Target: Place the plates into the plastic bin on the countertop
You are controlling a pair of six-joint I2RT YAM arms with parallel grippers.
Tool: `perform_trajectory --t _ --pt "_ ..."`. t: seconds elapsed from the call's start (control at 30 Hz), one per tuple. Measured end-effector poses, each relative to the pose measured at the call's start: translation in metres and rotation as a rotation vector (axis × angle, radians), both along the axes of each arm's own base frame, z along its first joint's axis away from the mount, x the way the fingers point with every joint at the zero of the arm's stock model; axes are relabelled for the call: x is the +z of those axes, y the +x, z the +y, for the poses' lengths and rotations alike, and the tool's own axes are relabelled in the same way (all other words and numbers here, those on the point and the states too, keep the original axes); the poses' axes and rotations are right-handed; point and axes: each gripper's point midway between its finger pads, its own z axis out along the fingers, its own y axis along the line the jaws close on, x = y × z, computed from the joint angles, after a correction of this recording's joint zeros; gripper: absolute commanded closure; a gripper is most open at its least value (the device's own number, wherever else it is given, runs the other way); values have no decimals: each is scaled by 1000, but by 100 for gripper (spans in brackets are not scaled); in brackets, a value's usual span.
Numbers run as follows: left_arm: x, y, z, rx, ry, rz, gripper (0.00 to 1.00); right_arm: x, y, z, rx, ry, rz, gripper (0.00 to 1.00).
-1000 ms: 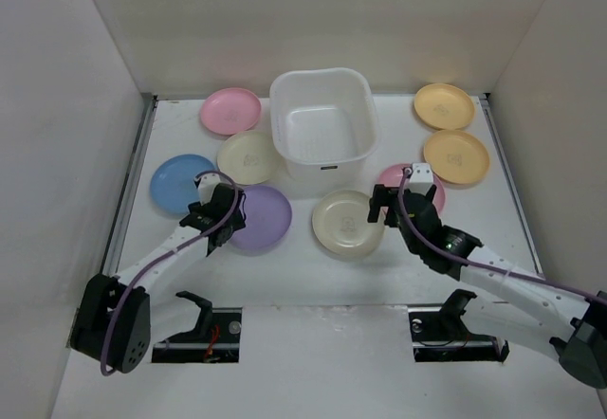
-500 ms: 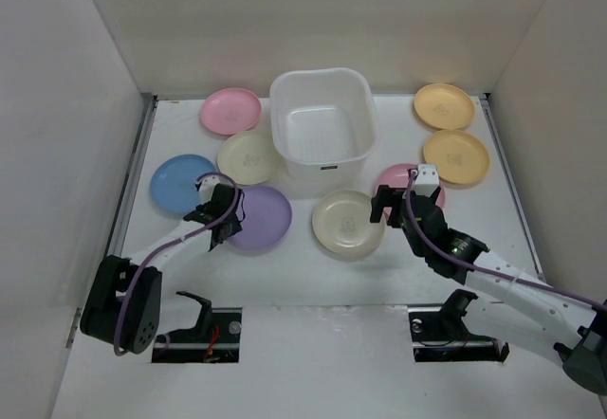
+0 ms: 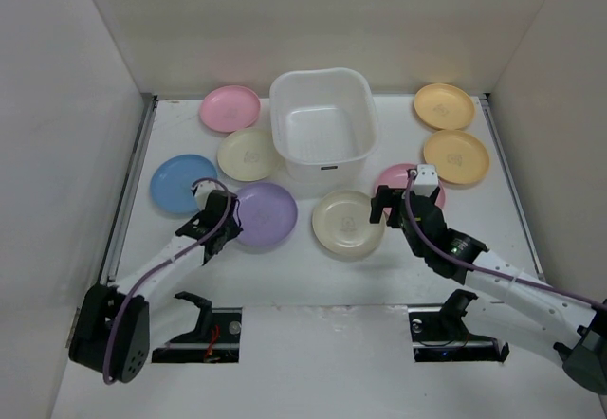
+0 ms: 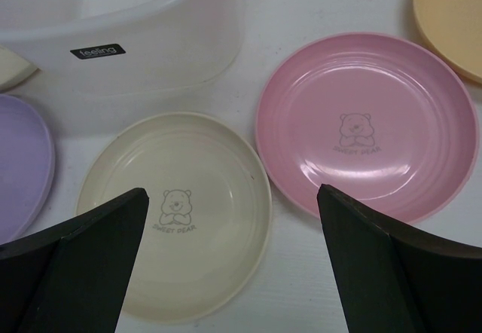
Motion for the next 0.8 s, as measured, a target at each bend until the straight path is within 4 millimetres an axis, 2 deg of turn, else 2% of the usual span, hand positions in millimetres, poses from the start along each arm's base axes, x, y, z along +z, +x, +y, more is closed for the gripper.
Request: perform_trajectory --t 0.13,0.33,0.5,0.6,0.67,0.8 --pt "28 -10 -4 -23 -37 -71 100 0 -1 3 11 -1 1 0" --pt "68 -34 -6 -52 -87 -164 100 -5 -2 6 19 -14 13 0" --pt "111 -41 -3 -36 -111 -228 100 -9 -1 7 20 -25 24 0" --pt "147 -32 -3 -29 -122 -285 100 -8 -2 10 28 -23 23 0" --pt "175 -20 -7 -33 -128 -331 99 -7 -3 11 32 -23 23 0" --pt "225 28 -30 -69 -137 -408 99 -9 -3 10 30 -35 39 0"
